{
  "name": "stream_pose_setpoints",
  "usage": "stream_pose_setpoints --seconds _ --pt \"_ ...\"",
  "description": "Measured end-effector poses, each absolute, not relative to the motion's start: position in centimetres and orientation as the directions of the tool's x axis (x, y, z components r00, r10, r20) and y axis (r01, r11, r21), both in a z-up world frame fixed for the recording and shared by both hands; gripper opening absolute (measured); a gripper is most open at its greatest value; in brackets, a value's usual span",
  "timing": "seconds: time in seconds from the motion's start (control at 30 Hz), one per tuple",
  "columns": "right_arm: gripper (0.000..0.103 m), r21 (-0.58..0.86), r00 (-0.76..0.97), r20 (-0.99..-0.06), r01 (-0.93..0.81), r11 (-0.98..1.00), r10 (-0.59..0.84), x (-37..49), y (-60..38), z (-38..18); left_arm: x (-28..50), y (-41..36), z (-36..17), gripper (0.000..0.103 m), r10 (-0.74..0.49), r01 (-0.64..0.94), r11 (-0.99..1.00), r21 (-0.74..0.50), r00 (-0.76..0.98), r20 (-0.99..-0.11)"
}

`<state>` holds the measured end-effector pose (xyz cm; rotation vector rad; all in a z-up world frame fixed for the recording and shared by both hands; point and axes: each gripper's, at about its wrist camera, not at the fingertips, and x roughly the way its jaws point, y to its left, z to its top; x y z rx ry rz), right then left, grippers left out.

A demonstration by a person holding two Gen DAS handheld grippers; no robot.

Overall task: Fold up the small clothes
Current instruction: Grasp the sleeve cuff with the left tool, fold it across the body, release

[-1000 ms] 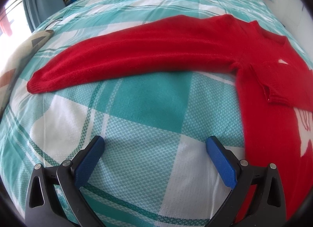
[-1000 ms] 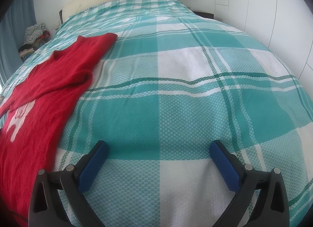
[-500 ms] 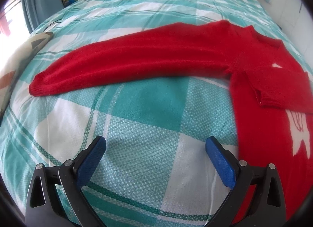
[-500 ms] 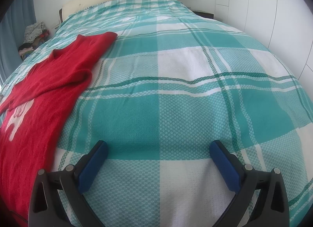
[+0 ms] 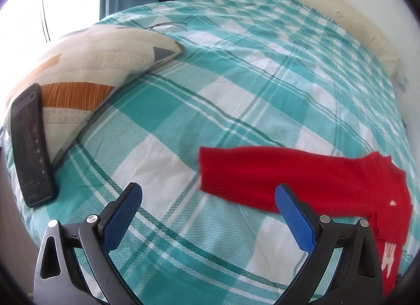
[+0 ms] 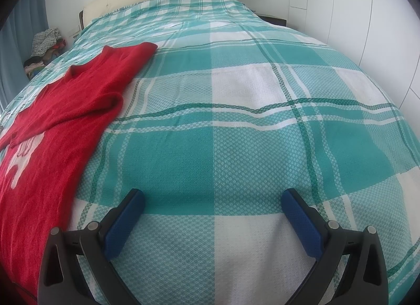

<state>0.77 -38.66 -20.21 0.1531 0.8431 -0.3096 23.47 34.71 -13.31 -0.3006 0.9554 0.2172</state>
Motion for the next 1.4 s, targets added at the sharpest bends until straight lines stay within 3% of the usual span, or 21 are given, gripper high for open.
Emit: stream_pose_setpoints --seconds 0.27,0.3,0.33,0.43,0.5,0.7,0.8,1.0,1.07,1.13,1.2,1.3,1.4 --pt "0.103 -0.002 0.619 -0.754 0.33 0.944 -0.218 1.1 -38.6 -20.2 26.4 33.7 -17.1 0.061 -0.137 -0.202 0.936 -0.288 0.546 -0.827" --pt "0.103 -0.002 0.62 -0.754 0.33 0.944 -0.218 1.1 -38.6 -20.2 26.8 33.5 -17.3 0.037 -0.137 -0.207 0.934 -0.291 0.545 -0.827" --pt "0.103 -0.001 0.62 -0.754 0.329 0.944 -0.217 1.1 -38.5 -20.2 27.2 33.5 -17.6 0.006 -0.132 -0.225 0.929 -0.294 0.539 -0.832" --pt "0.103 0.0 0.619 -0.755 0.329 0.944 -0.216 1.1 -38.5 -20.2 27.6 33.3 -16.6 0.006 -0.112 -0.266 0.916 -0.3 0.547 -0.829" --pt "0.103 -0.003 0.619 -0.755 0.329 0.944 -0.218 1.1 -38.6 -20.2 27.8 31.3 -13.2 0.006 -0.118 -0.205 0.934 -0.294 0.598 -0.793" --pt "0.103 -0.004 0.618 -0.755 0.33 0.944 -0.219 1.2 -38.5 -20.2 29.0 18.1 1.5 0.006 -0.296 0.156 0.951 -0.268 0.714 -0.634" --pt "0.103 -0.004 0.618 -0.755 0.33 0.944 -0.219 1.1 -38.6 -20.2 29.2 8.8 6.0 0.006 -0.412 0.346 0.91 -0.229 0.689 -0.597" --pt "0.103 -0.005 0.617 -0.755 0.33 0.944 -0.219 1.2 -38.5 -20.2 27.9 -7.9 5.0 0.008 -0.542 0.603 0.781 -0.161 0.527 -0.654" --pt "0.103 -0.003 0.618 -0.755 0.33 0.944 -0.219 1.2 -38.6 -20.2 27.4 -12.0 2.4 0.02 -0.543 0.648 0.746 -0.156 0.455 -0.706" --pt "0.103 -0.005 0.618 -0.755 0.33 0.944 -0.22 1.2 -38.5 -20.2 26.7 -14.2 0.3 0.067 -0.521 0.66 0.738 -0.14 0.425 -0.74" --pt "0.103 -0.004 0.618 -0.755 0.33 0.944 -0.219 1.2 -38.5 -20.2 25.8 -14.3 -0.7 0.074 -0.514 0.66 0.741 -0.124 0.438 -0.737" --pt "0.103 -0.003 0.619 -0.755 0.33 0.944 -0.218 1.2 -38.5 -20.2 25.3 -11.8 -1.4 0.076 -0.482 0.632 0.767 -0.112 0.452 -0.751" --pt "0.103 -0.005 0.618 -0.755 0.33 0.944 -0.22 1.2 -38.5 -20.1 25.3 -7.1 -2.2 0.088 -0.399 0.533 0.842 -0.084 0.512 -0.761"
